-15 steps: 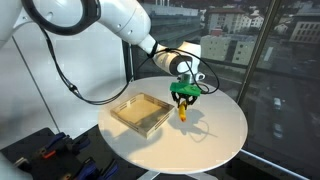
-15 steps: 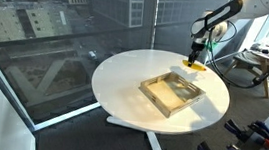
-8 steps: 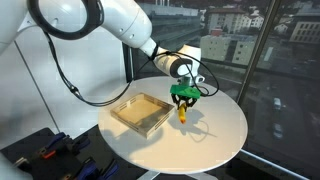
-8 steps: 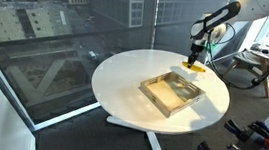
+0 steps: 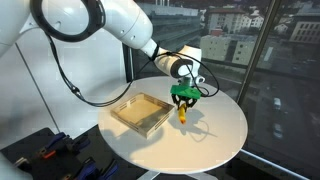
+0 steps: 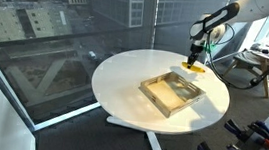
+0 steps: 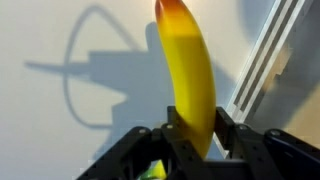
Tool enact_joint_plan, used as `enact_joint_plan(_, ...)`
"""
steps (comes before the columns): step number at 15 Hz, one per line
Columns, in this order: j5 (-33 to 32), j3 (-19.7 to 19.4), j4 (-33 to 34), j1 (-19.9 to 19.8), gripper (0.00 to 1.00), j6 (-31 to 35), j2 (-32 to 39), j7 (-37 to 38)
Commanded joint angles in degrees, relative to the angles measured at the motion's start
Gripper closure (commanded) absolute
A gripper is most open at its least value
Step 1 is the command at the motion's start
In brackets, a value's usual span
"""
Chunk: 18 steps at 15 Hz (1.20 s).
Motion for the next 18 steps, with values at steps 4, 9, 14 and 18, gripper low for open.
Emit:
enact_joint_plan(4,0.1,0.5,3.4,-0.4,0.84,-1.6,2.6,0.7)
enact_joint_plan(9,0.2,0.8,4.6,-0.5,0.82,-0.8,4.2,0.5)
enact_joint_plan(14,0.2,0.9,5.7,-0.6,0.83,-0.9,5.2,0.5)
enact_joint_plan(18,0.2,0.9,6.4,-0.7,0.31,-1.0,5.5,0.4)
